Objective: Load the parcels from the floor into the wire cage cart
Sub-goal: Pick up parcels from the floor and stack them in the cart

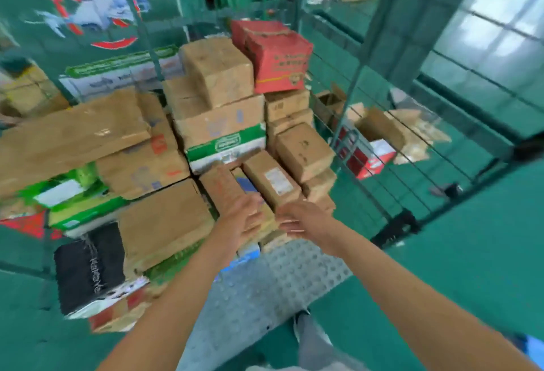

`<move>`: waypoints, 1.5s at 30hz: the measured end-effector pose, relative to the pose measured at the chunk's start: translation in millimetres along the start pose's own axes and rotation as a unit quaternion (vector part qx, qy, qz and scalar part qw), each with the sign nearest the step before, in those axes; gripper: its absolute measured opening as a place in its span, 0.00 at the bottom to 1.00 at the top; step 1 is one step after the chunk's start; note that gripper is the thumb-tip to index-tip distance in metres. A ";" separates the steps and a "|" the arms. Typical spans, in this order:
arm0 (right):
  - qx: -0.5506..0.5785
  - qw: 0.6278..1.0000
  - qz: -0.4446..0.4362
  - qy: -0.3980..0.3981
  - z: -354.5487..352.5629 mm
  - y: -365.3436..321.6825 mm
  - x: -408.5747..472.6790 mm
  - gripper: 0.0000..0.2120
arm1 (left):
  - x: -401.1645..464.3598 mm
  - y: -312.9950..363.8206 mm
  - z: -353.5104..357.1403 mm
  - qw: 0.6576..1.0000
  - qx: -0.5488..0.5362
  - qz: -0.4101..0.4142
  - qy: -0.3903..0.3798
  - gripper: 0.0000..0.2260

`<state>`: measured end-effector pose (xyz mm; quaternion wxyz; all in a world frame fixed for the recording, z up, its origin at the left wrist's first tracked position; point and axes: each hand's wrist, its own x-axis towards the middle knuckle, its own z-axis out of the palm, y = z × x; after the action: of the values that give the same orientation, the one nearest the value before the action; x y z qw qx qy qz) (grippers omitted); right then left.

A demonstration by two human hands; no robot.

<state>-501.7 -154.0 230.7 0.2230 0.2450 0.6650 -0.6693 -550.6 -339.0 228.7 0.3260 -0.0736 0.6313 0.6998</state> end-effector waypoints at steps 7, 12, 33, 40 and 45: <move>0.037 0.992 -0.017 0.117 -44.9 85.8 -129.2 0.13 | -44.5 -60.8 60.8 0.985 0.106 -0.033 -0.134 0.14; 0.095 0.968 -0.029 0.229 -92.1 145.1 -203.1 0.12 | -63.6 -89.4 137.6 0.965 0.156 -0.052 -0.205 0.08; 0.312 0.737 -0.015 0.599 -336.3 424.8 -491.3 0.08 | -108.1 -249.6 590.8 0.841 0.331 -0.088 -0.419 0.15; 0.384 0.666 0.025 0.639 -380.4 480.3 -521.7 0.09 | -114.9 -300.6 696.5 0.768 0.420 -0.129 -0.466 0.14; 0.430 0.612 0.073 0.660 -405.5 509.6 -523.1 0.09 | -101.7 -347.2 773.8 0.704 0.467 -0.153 -0.512 0.12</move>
<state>237.5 228.9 161.2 -0.3587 0.7362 0.2485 -0.5173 -42.1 341.5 139.6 0.6946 0.3622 0.5931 0.1859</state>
